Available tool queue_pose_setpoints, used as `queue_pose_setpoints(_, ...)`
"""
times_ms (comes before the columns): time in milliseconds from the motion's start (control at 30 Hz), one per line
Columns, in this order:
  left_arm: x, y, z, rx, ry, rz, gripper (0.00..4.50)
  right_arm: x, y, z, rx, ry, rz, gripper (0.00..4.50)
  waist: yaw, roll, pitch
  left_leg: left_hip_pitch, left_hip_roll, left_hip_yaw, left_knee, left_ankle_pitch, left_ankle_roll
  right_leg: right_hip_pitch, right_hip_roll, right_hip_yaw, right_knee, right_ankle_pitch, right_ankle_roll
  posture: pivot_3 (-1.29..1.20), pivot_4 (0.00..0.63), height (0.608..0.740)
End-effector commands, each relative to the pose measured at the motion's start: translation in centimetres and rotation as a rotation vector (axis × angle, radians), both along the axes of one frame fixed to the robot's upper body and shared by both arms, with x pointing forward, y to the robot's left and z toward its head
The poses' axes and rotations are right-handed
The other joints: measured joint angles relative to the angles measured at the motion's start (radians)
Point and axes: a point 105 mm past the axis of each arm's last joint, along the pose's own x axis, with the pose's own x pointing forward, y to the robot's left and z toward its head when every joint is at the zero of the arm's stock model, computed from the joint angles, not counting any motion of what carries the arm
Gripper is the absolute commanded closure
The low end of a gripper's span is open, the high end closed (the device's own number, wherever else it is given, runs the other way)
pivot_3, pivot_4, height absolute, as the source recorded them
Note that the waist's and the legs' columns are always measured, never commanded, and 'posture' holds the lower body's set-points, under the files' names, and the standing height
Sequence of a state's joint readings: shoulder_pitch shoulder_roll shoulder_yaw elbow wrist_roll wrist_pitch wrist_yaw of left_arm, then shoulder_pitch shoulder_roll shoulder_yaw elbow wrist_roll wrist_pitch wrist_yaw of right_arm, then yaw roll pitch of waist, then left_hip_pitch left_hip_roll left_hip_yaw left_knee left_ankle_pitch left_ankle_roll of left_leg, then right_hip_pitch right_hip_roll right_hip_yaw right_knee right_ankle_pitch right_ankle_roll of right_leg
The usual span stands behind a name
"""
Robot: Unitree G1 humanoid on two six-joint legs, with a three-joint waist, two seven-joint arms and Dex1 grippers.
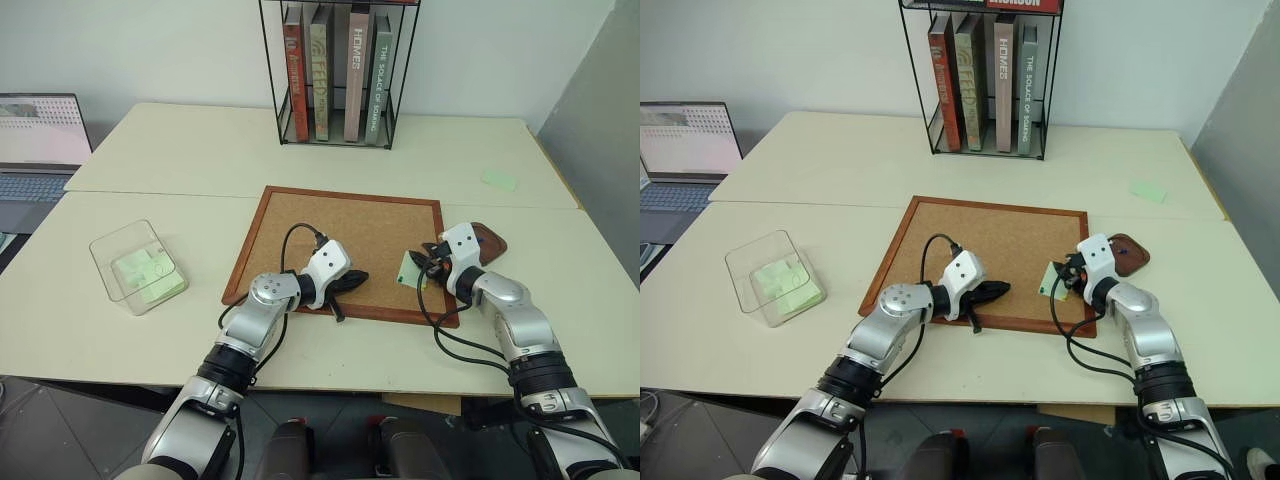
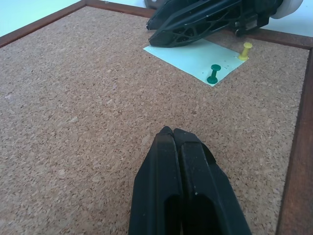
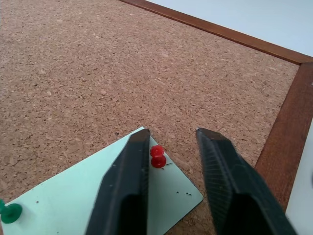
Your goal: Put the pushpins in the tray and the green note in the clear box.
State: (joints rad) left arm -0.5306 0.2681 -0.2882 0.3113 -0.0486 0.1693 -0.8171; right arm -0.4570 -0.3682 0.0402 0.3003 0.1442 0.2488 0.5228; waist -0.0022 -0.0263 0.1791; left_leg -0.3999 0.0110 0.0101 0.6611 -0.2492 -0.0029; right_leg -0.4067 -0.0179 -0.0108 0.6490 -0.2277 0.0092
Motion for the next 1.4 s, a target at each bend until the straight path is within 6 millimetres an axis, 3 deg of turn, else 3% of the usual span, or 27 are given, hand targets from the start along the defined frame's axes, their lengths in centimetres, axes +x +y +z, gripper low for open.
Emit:
queue_pose_setpoints(33, -0.3, 0.1, -1.1, 0.033, 0.028, -0.007, 4.50, 0.1, 0.2, 1.6, 0.012, -0.066, 0.009, 3.93, 0.000, 0.000, 0.000, 0.000, 0.000, 0.000, 0.000, 0.000, 0.000, 0.000, 0.000, 0.000, 0.000, 0.000, 0.000, 0.00, 0.150, 0.740)
queue_pose_setpoints(133, -0.3, 0.2, -1.3, 0.033, 0.035, -0.002, 4.50, -0.1, 0.7, 2.1, 0.028, -0.086, 0.027, 4.48, 0.000, 0.000, 0.000, 0.000, 0.000, 0.000, 0.000, 0.000, 0.000, 0.000, 0.000, 0.000, 0.000, 0.000, 0.000, 0.00, 0.150, 0.740)
queue_pose_setpoints(567, -1.0, -0.1, -1.9, 0.040, 0.053, -0.024, 4.50, -1.1, 1.6, 3.5, 0.065, -0.127, 0.056, 4.48, 0.000, 0.000, 0.000, 0.000, 0.000, 0.000, 0.000, 0.000, 0.000, 0.000, 0.000, 0.000, 0.001, 0.000, 0.000, 0.00, 0.150, 0.740)
queue_pose_setpoints(1400, -1.4, -0.3, -2.1, 0.044, 0.053, -0.036, 4.50, -0.6, 0.3, 4.9, 0.213, -0.118, -0.052, 4.48, 0.000, 0.001, -0.001, 0.000, 0.000, 0.000, 0.000, 0.000, 0.000, 0.000, 0.000, 0.000, 0.000, 0.000, 0.000, 0.00, 0.150, 0.740)
